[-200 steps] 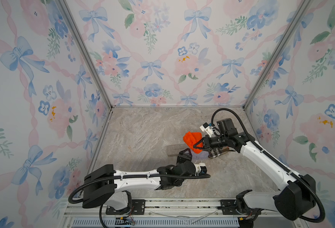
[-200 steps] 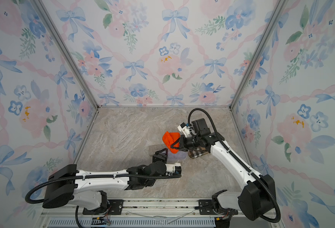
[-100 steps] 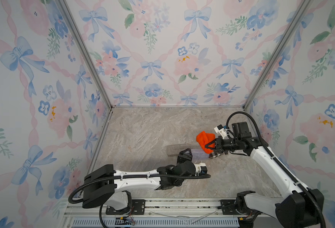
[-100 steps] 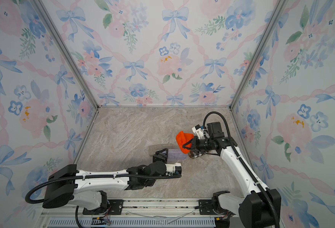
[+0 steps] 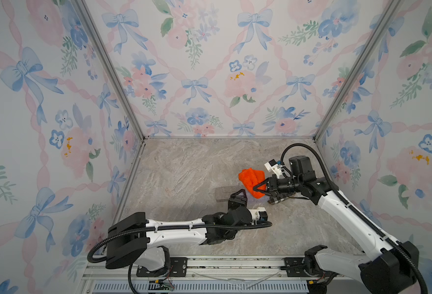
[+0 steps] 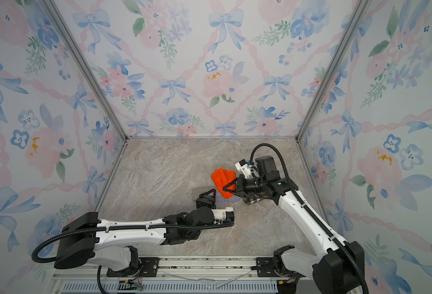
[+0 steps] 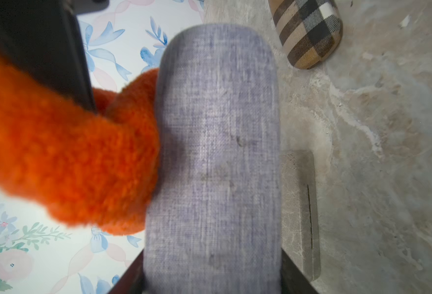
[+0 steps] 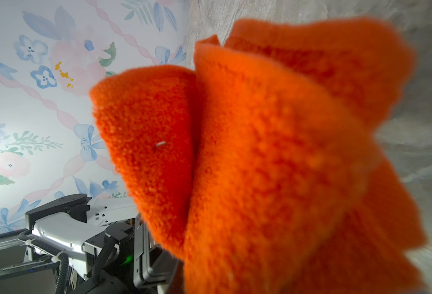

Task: Wipe the eyeglass case
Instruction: Wipe the dirt from the eyeglass case.

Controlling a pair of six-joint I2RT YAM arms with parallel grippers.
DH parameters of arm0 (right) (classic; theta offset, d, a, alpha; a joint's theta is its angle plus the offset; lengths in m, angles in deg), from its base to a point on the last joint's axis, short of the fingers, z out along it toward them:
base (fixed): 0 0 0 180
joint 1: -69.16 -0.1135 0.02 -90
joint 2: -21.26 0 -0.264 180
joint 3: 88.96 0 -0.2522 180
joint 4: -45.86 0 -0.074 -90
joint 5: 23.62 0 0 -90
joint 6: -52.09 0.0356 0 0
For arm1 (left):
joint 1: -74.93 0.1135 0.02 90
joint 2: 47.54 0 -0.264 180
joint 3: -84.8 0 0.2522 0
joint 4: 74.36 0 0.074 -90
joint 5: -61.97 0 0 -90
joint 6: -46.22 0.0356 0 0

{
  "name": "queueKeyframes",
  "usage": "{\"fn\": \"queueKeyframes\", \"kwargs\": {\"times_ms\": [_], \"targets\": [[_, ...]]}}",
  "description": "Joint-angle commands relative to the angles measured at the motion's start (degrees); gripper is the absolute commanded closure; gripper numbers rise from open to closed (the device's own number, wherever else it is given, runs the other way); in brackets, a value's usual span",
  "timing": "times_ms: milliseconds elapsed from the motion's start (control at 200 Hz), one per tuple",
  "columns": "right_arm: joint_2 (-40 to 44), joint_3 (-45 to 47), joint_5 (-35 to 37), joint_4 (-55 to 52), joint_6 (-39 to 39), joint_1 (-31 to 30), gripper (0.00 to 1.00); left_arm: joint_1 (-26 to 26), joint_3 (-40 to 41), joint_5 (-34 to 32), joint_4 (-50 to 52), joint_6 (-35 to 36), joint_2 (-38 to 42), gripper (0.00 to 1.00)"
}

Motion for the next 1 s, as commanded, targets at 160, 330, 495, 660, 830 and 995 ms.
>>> {"fn": "queueKeyframes", "kwargs": {"times_ms": [160, 330, 495, 660, 830, 995], "targets": [[6.6, 1.9, -2.0, -11.6, -7.4, 16.8, 1.0, 1.1, 0.8, -3.8, -6.4, -2.4, 5.4, 0.67], [8.9, -3.3, 1.9, -10.6, -7.1, 17.0, 1.0, 2.6, -0.1, -1.4, 0.7, -11.2, 5.9, 0.68], [11.7, -6.0, 4.1, -9.9, -7.0, 16.9, 1.0, 6.5, -5.3, 8.2, 14.4, -32.5, 8.1, 0.68], [14.2, -4.9, 4.3, -5.5, -4.8, 15.3, 1.0, 12.9, -8.3, 24.2, 20.9, -51.0, 10.4, 0.68], [13.7, -8.5, 14.8, -9.7, -9.5, 7.9, 1.0, 19.5, -7.3, 39.7, 20.5, -63.3, 13.1, 0.68], [12.6, -12.5, 29.4, -14.1, -14.9, -2.2, 1.0, 27.0, -5.0, 52.9, 18.5, -71.2, 15.1, 0.68]]}}
